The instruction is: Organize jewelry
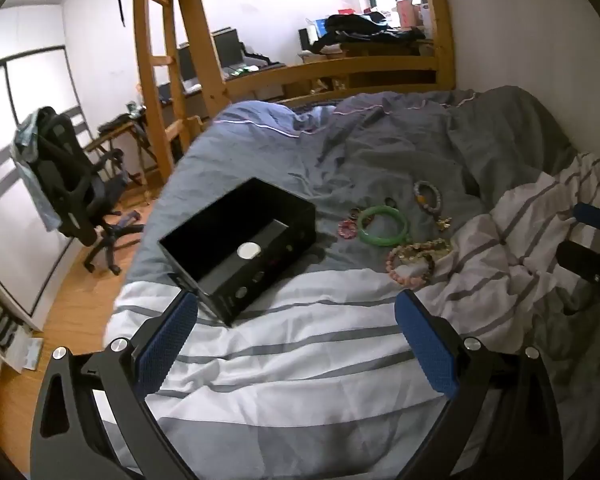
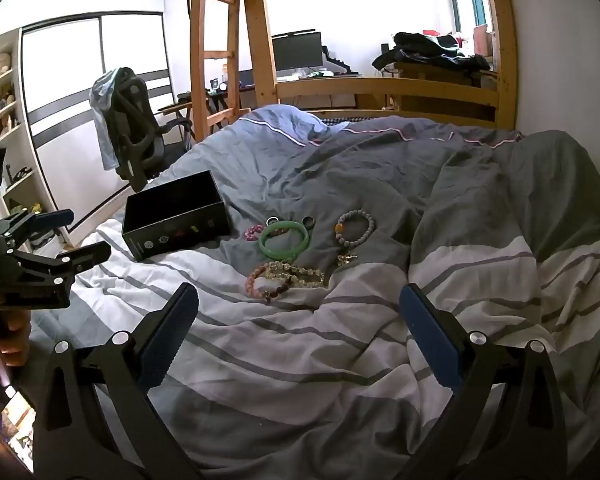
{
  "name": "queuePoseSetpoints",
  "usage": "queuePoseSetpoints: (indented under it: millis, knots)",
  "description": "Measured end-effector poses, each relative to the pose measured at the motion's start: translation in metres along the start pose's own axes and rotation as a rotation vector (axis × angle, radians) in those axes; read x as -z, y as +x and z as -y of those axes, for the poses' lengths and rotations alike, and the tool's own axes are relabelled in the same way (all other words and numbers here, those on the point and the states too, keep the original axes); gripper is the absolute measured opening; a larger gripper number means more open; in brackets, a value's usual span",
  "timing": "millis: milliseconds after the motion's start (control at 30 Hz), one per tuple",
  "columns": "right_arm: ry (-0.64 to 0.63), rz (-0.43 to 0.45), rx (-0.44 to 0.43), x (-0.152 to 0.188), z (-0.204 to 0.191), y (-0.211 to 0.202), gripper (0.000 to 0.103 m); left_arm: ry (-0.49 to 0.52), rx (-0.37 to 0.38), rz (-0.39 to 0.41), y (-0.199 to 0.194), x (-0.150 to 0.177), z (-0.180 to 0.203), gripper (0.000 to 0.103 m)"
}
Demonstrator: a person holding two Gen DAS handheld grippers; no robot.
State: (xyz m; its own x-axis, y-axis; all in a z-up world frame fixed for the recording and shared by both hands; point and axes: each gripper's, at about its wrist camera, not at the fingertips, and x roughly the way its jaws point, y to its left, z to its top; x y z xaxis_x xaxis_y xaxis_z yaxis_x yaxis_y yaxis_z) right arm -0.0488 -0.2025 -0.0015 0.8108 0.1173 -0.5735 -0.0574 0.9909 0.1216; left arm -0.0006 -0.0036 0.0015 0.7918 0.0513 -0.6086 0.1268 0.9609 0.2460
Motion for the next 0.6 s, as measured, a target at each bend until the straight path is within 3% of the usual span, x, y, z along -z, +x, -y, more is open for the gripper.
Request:
queuePoseSetpoints:
  millis: [100,200,600]
  knots:
    - [-0.003,0.003,0.001,0.000,-0.001,0.000,0.099,0.039,-0.032,0.020,-0.005,-0.002,0.014,0.097]
    - [-0.006,0.001,0.003,0.001,-0.001,0.000,0.099,-0.016,0.039,0.013,-0.002,0.001,-0.005,0.097]
    - [-0.011,-0.001,0.007,0.001,-0.003,0.001,0.099,-0.017,0.075,0.005,-0.003,0.002,-0.006,0.097]
